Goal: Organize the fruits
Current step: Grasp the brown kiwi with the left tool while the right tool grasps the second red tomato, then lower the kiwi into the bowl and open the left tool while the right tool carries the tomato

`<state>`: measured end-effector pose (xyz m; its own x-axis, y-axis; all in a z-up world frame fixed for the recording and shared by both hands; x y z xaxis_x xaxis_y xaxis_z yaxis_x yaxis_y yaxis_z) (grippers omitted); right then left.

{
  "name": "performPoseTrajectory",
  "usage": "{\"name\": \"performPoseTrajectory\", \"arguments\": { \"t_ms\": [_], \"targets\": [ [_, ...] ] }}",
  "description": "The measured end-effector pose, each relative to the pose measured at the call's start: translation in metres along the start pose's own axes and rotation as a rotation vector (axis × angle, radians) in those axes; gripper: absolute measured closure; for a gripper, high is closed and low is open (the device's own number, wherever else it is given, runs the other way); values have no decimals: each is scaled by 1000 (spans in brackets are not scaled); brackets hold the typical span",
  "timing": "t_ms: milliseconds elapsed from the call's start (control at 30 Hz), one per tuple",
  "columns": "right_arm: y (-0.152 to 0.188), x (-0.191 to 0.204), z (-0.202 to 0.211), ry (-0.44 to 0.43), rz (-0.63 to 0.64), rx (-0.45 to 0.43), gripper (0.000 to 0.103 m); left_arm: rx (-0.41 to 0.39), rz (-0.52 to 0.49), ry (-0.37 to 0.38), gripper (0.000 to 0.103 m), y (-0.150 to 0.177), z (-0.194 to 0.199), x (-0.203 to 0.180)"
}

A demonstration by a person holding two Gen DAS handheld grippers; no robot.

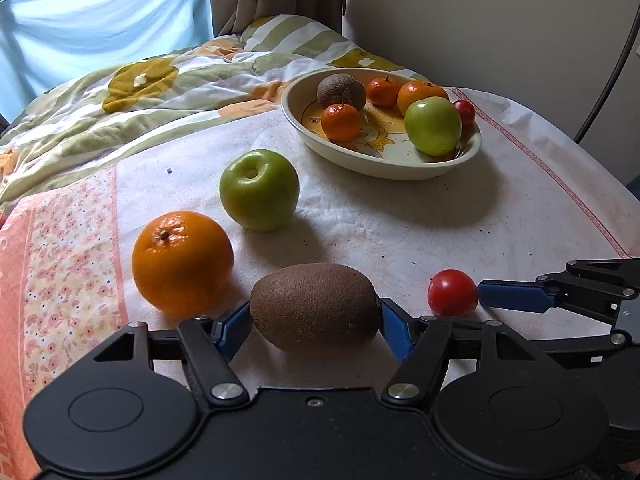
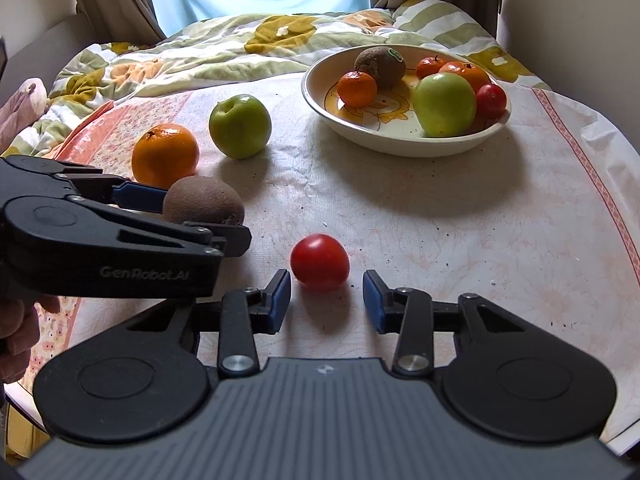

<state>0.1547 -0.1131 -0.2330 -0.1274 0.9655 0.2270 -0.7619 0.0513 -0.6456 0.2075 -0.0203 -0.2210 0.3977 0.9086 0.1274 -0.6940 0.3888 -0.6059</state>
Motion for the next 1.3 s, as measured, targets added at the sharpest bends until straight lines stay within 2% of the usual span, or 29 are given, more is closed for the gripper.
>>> {"name": "performPoseTrajectory", "arguments": {
  "t_ms": [333,433,633,967,1300],
  "targets": [
    [-6,4,-7,-3,25,-5,48,-18,27,-9,31,1,13,16],
    [-8,5,-10,2,30,-1,55,-21,35,-13,31,3,16,20],
    [-12,9,-4,4,31,-10,55,-37,46,-21,31,2,28,29],
    [-33,22,40,8,-3,-60,55,-114,56,-20,31,-19,70,37],
    [-70,13,91,28,-22,-124,55,-203,60,-10,31,-61,111,30]
  ]
}}
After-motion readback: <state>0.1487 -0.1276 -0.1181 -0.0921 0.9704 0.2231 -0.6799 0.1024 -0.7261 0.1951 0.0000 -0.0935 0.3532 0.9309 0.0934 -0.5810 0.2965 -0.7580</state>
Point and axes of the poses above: each gripper's, at about its wrist camera, not at the fingertips, and z roughly against the way its jaws point, x to its left, y to its underside, the point moved 7 cm from there along -z, roughly the way its jaws point, and after that the axes turned 11 degrees about -y, right-handed, at the moved point
